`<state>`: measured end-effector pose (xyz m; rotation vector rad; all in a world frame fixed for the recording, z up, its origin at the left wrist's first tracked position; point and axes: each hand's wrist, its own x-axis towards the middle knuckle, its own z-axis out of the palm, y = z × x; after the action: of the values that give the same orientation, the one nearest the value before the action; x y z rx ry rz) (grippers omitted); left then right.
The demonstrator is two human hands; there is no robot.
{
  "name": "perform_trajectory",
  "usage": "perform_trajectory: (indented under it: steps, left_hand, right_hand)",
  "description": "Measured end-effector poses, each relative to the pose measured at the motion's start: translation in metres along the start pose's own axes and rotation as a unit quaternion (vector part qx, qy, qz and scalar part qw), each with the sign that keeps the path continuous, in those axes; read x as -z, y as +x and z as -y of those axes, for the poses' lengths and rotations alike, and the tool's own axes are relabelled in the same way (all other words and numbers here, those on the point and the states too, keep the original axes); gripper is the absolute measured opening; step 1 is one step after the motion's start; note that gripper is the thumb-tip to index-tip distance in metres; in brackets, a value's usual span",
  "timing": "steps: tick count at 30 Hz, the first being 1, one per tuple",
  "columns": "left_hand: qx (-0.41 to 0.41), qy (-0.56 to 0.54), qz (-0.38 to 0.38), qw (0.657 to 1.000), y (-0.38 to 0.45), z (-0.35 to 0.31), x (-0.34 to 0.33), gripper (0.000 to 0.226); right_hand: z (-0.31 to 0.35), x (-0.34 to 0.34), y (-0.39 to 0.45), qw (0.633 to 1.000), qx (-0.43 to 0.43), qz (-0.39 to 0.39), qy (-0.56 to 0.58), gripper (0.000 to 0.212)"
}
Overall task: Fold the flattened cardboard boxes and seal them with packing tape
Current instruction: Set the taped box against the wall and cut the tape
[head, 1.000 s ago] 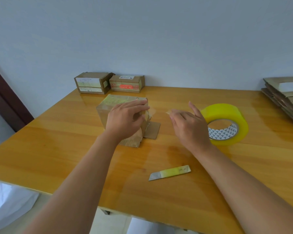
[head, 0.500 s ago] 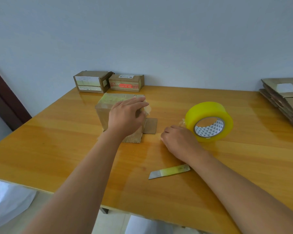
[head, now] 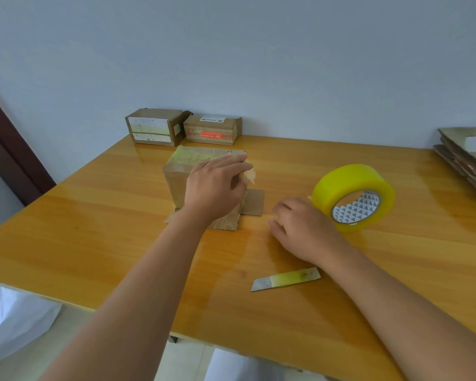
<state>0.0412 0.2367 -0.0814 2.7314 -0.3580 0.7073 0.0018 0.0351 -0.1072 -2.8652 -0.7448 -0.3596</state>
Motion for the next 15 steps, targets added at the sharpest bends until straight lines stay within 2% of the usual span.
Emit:
perform_trajectory:
  steps: [2,4,5,6,8,9,10,12,15]
  left_hand:
    - [-0.002,0.0,-0.002,1.0,0.0,0.0,-0.001,0.034]
    - [-0.003,0.0,-0.005,1.0,0.001,0.001,-0.001,0.034]
    - [-0.005,-0.001,-0.008,1.0,0.001,0.001,-0.001,0.033]
    - [-0.006,-0.001,-0.012,1.0,0.001,0.001,-0.002,0.033]
    - [-0.01,0.002,-0.019,1.0,0.001,0.002,-0.002,0.033]
    - [-0.012,0.003,-0.02,1.0,0.001,0.002,-0.003,0.033]
    - [-0.013,0.004,-0.019,1.0,0.001,0.003,-0.003,0.033]
    - [-0.016,0.006,-0.02,1.0,0.0,0.003,-0.003,0.033]
    - [-0.017,0.007,-0.023,1.0,0.001,0.003,-0.003,0.033]
  right_hand:
    - [0.006,0.005,0.005,0.99,-0.039,-0.057,0.122,0.034]
    - [0.014,0.009,0.017,0.956,-0.119,-0.057,0.263,0.034]
    - [0.019,0.009,0.025,0.921,-0.168,-0.042,0.35,0.034]
    - [0.023,0.009,0.035,0.869,-0.219,-0.029,0.443,0.036]
    - [0.025,0.007,0.054,0.733,-0.317,0.004,0.602,0.04]
    - [0.025,0.006,0.062,0.675,-0.346,0.019,0.652,0.042]
    - [0.025,0.005,0.069,0.631,-0.361,0.031,0.686,0.042]
    - [0.025,0.002,0.078,0.572,-0.365,0.034,0.734,0.035]
    - [0.025,-0.003,0.085,0.519,-0.357,0.013,0.777,0.022]
